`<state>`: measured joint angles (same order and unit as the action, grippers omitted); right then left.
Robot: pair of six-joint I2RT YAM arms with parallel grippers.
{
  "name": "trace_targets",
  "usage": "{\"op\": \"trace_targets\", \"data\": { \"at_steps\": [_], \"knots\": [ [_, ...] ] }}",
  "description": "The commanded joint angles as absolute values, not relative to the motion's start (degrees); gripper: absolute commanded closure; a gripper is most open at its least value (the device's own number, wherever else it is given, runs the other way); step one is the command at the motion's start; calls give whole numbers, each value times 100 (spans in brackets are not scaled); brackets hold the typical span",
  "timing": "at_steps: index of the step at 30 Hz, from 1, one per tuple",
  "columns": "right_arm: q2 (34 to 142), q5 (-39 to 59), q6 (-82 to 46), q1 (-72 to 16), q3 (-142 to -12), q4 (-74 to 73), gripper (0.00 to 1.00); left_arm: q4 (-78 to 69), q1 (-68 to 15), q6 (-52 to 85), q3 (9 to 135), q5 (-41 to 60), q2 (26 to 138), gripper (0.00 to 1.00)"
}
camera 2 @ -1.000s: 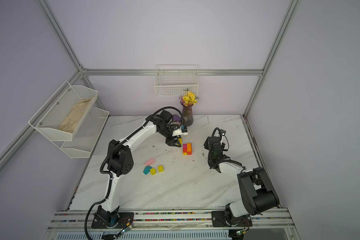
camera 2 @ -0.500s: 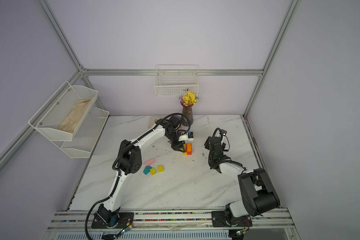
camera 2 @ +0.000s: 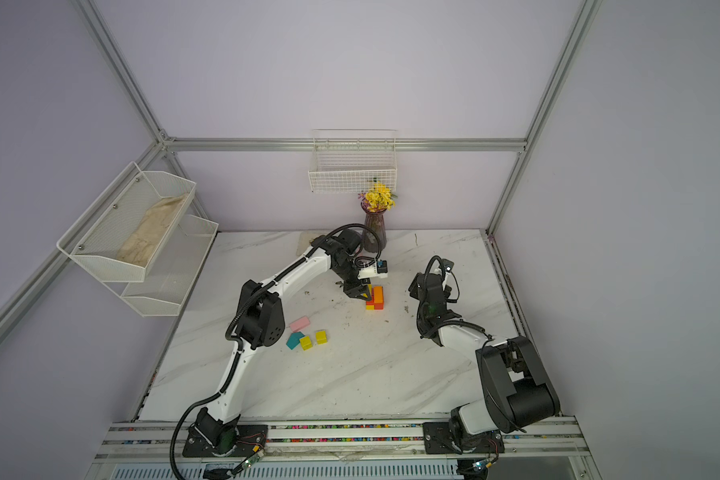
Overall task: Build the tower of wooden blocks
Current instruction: 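Position the yellow block above the orange-topped stack with the left gripper, then lower the yellow block onto the orange block with the left gripper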
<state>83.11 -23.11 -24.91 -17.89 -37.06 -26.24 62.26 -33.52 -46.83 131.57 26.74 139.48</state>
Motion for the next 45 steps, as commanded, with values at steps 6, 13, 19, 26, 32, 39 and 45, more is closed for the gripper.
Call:
{"op": "trace_targets", "data": {
  "at_steps": [6, 13, 19, 26, 32, 39, 45],
  "knots": [
    [8236, -2329, -2540, -1744, -3656, -2724, 29, 6179, -3419, -4513, 13724, 2654, 14067, 100],
    [8244, -2325, -2540, -1742, -3657, -2725, 29, 6083, -3445, -4454, 13746, 2621, 14120, 99],
    [8252, -2312, -2542, -1746, -3665, -2725, 29, 6055, -3463, -4437, 13770, 2602, 14141, 98],
    [8260, -2307, -2538, -1743, -3676, -2725, 29, 6029, -3472, -4425, 13770, 2572, 14160, 98],
    [8262, -2303, -2531, -1741, -3675, -2723, 29, 6014, -3480, -4421, 13764, 2570, 14167, 95],
    [8264, -2300, -2531, -1743, -3684, -2721, 29, 5988, -3485, -4430, 13757, 2551, 14175, 92],
    [8272, -2294, -2531, -1748, -3686, -2723, 29, 5976, -3498, -4391, 13746, 2481, 14185, 76]
  ]
}}
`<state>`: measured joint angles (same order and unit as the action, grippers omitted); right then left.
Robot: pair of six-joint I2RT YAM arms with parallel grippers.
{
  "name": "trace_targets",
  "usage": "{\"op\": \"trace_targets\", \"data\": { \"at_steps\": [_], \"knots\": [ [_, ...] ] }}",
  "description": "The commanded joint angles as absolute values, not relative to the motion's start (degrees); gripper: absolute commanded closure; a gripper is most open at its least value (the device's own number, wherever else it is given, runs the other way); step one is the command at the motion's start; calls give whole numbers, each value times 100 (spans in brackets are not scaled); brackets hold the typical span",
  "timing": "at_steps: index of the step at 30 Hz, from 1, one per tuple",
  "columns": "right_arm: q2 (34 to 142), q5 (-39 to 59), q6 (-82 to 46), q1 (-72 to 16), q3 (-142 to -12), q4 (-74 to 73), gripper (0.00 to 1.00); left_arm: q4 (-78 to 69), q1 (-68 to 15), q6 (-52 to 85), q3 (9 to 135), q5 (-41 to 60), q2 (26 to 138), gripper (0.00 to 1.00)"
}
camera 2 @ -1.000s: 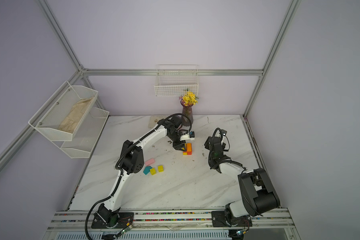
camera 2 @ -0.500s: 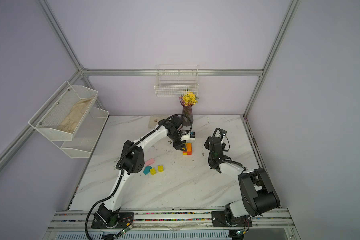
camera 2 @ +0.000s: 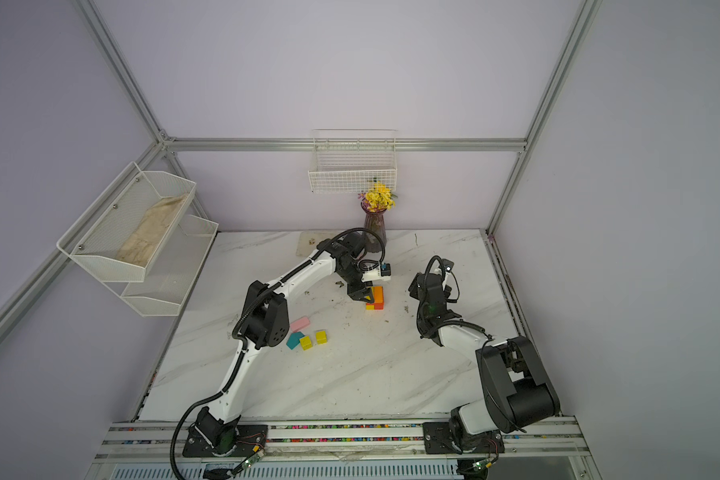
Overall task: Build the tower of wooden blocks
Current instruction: 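Lower the yellow block onto the orange block with the left gripper, then open the left gripper and release the yellow block on the stack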
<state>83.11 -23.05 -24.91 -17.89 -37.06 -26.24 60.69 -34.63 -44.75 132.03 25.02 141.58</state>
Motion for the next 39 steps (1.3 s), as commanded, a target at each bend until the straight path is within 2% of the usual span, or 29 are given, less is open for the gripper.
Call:
{"op": "trace_targets", "data": {
  "at_steps": [1, 2, 3, 15, 22, 24, 28, 34, 38, 39],
  "knots": [
    [8273, -2294, -2531, -1742, -3690, -2724, 29, 5961, -3500, -4374, 13746, 2450, 14181, 69],
    [8272, -2294, -2533, -1740, -3687, -2715, 29, 5942, -3504, -4371, 13736, 2427, 14185, 6],
    [8266, -2294, -2531, -1744, -3688, -2717, 29, 5934, -3503, -4353, 13737, 2393, 14193, 0],
    [8271, -2294, -2532, -1739, -3689, -2725, 29, 5843, -3507, -4252, 13438, 2564, 13827, 0],
    [8253, -2303, -2544, -1740, -3665, -2725, 29, 5270, -3505, -3587, 12663, 2533, 12800, 0],
    [8253, -2303, -2540, -1740, -3668, -2725, 29, 4828, -3511, -3299, 12093, 2570, 12282, 0],
    [8244, -2303, -2543, -1735, -3656, -2724, 29, 3034, -3546, -2667, 10246, 2446, 10805, 0],
    [8249, -2301, -2549, -1740, -3656, -2716, 29, -288, -3612, -925, 7417, 1122, 8458, 0],
    [8273, -2303, -2543, -1733, -3682, -2716, 29, -1592, -3649, -405, 5988, 1043, 7196, 0],
    [8272, -2302, -2541, -1739, -3676, -2716, 29, -1632, -3647, -45, 5811, 592, 7031, 0]
  ]
}}
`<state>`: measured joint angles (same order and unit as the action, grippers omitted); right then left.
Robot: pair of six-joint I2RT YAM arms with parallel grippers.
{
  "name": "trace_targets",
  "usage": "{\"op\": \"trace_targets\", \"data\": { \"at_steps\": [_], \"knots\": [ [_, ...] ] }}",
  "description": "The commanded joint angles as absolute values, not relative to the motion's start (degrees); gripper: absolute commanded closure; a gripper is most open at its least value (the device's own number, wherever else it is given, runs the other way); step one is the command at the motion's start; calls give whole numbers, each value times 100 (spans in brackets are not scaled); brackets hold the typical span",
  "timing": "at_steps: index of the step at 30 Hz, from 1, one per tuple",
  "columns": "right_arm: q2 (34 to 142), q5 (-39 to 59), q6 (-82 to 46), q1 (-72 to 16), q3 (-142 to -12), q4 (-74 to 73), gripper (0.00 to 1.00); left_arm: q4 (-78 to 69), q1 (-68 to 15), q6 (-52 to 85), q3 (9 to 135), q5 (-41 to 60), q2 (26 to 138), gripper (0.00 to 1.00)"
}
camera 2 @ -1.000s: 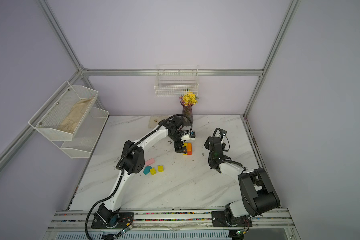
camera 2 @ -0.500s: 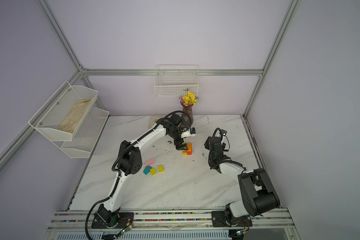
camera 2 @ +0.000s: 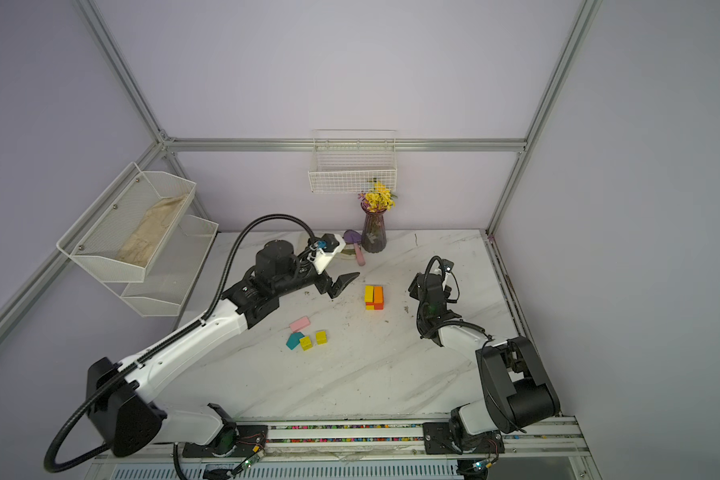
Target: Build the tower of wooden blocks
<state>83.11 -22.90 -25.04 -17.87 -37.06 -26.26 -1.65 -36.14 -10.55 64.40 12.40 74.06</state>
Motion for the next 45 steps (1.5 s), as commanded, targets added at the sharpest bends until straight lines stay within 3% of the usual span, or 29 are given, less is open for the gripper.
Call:
{"op": "trace_targets", "data": {
  "at_steps": [1, 2, 3, 5, 7, 11, 15, 20, 27, 45],
  "knots": [
    [8279, -2302, -2540, -1734, -3678, -2707, 29, -1382, -3630, 560, 5778, -234, 6921, 0],
    [8275, -2302, -2540, -1736, -3679, -2711, 29, -1035, -3586, 1428, 5847, -989, 6885, 0],
    [8270, -2301, -2540, -1736, -3677, -2715, 29, -553, -3422, 1913, 5933, -1106, 6875, 0],
    [8275, -2299, -2540, -1736, -3679, -2707, 29, -77, -2931, 1889, 6076, -98, 6899, 0],
    [8280, -2301, -2545, -1726, -3680, -2707, 29, 21, -2612, 2387, 5948, -221, 6874, 0],
    [8309, -2294, -2540, -1727, -3691, -2708, 29, -164, -2211, 2873, 5786, 458, 7085, 4],
    [8415, -2217, -2490, -1732, -3788, -2670, 29, 768, -2281, 3040, 6390, 624, 7927, 9],
    [8484, -2157, -2441, -1732, -3833, -2654, 30, 1370, -2863, 3048, 7006, 24, 9141, 12],
    [8504, -1897, -2232, -1738, -3822, -2833, 21, 1849, -3293, 3076, 8090, 43, 10555, 18],
    [8807, -1597, -2114, -1733, -4038, -2748, 19, 2276, -3557, 3059, 8913, -50, 11573, 25]
  ]
}}
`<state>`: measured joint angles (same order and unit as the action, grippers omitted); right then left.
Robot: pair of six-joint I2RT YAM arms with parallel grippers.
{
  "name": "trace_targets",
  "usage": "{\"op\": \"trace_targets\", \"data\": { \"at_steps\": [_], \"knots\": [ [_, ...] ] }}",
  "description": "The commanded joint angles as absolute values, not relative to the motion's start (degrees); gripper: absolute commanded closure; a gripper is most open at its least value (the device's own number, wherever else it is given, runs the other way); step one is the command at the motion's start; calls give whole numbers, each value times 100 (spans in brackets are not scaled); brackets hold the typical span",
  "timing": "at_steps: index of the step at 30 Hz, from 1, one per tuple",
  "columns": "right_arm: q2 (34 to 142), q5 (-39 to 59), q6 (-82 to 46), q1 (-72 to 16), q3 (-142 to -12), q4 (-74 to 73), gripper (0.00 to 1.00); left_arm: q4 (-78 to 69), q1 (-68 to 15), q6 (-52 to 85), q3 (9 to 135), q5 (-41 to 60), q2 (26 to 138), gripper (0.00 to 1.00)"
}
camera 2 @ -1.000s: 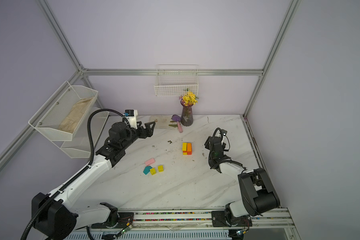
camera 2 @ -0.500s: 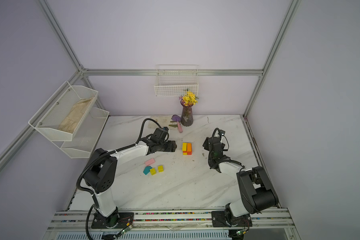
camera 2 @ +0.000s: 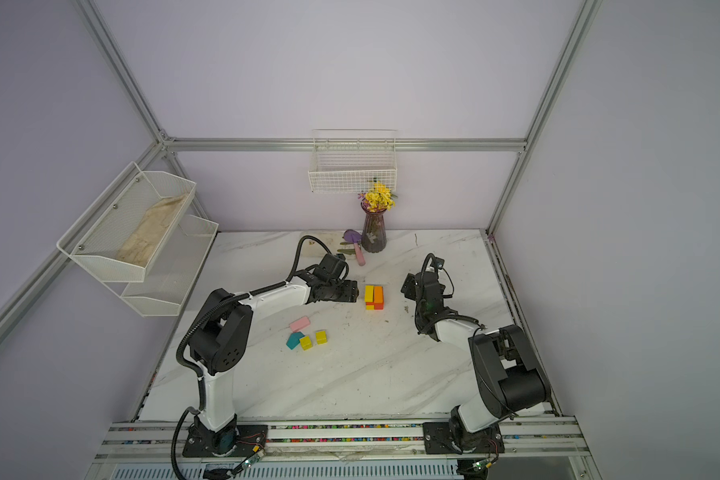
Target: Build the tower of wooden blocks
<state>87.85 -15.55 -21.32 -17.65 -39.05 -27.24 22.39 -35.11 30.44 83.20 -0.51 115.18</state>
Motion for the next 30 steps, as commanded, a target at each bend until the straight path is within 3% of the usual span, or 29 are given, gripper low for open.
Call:
{"op": "trace_targets", "data": {
  "at_steps": [1, 30],
  "knots": [
    [8819, -1599, -2110, -1735, -4035, -2751, 19, 2285, -3571, 3052, 8949, -14, 11615, 25],
    [8809, -1611, -2123, -1737, -4037, -2733, 19, 2512, -3692, 2973, 9272, 79, 11747, 28]
  ]
}}
